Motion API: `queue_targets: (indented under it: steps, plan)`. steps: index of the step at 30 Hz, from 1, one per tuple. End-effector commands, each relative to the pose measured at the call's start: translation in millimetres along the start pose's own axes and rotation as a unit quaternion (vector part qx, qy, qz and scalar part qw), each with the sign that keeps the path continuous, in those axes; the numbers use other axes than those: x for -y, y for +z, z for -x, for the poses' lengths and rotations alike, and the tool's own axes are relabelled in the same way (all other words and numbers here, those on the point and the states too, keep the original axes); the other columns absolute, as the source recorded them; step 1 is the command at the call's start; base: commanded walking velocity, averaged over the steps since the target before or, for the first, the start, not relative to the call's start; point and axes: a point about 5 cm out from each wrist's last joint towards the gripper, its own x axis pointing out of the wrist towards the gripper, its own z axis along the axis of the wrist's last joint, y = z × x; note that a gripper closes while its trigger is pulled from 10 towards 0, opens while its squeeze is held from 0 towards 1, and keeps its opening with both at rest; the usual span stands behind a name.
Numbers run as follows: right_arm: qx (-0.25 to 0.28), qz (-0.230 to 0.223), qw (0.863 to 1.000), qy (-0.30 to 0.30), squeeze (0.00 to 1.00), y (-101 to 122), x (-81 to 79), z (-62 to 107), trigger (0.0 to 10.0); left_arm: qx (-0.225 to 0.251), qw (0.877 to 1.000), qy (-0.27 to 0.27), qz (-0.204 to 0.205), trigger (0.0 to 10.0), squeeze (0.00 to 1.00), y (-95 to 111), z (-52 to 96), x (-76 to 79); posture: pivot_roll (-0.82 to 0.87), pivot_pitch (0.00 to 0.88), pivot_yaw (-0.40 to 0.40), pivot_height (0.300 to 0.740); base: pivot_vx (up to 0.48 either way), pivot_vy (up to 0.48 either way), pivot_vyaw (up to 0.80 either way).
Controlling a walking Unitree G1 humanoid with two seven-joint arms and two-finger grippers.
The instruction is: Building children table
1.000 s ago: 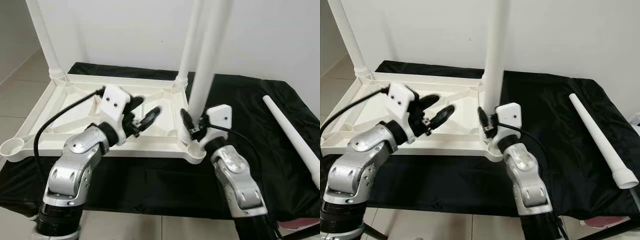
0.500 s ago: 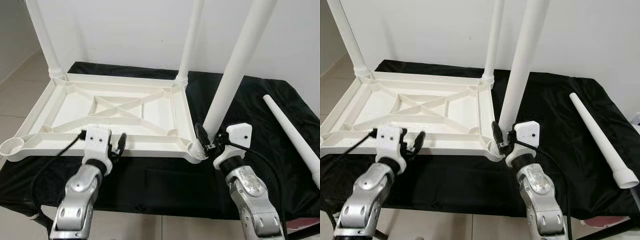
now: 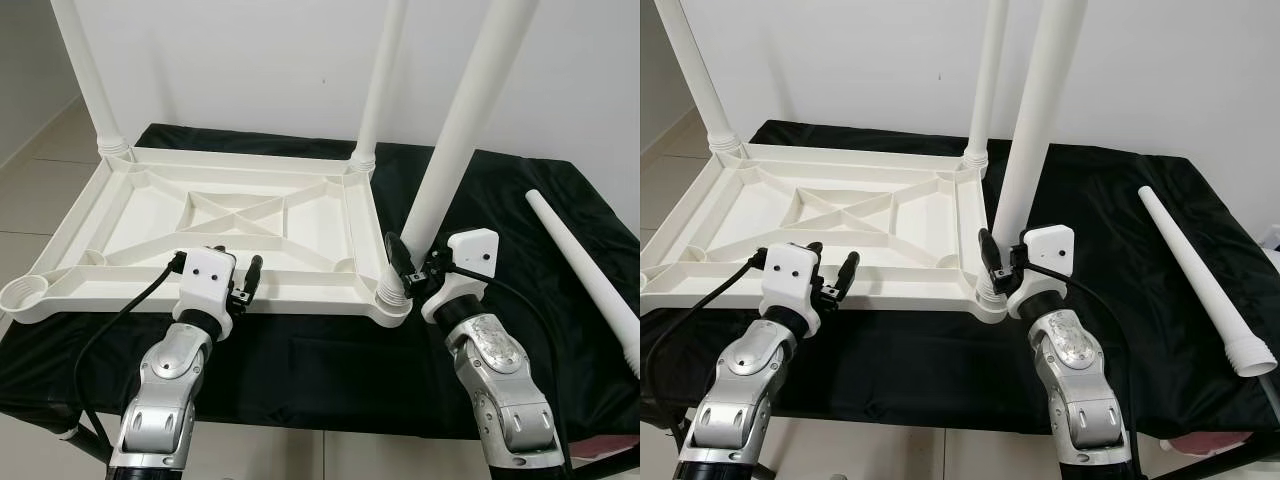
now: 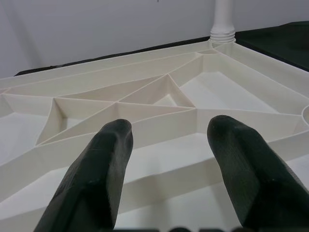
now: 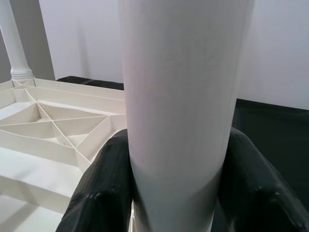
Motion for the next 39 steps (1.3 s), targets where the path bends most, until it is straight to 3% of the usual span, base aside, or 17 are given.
queue_targets:
  steps: [1, 32, 39]
  plan:
    - [-0.001, -0.004, 1.0, -0.001, 0.0, -0.4, 0.7, -0.9, 10.0, -0.003, 0.998, 0.054, -0.005, 10.0, 0.0, -2.4, -1.1, -3.4, 0.07, 0.063, -0.074, 0.74, 0.0, 0.0, 0.0]
    - [-0.004, -0.008, 1.0, 0.001, 0.0, -4.1, -2.1, -5.4, 10.0, 0.005, 1.0, -0.004, -0.01, 10.0, 0.0, -1.6, -3.2, 11.2, 0.07, 0.063, -0.069, 0.74, 0.0, 0.0, 0.0]
    - [-0.002, -0.008, 1.0, 0.001, 0.0, -2.7, 0.0, -7.3, 10.0, 0.002, 0.994, -0.105, -0.013, 10.0, 0.0, 6.4, -10.8, 23.0, 0.07, 0.064, -0.071, 0.74, 0.0, 0.0, 0.0]
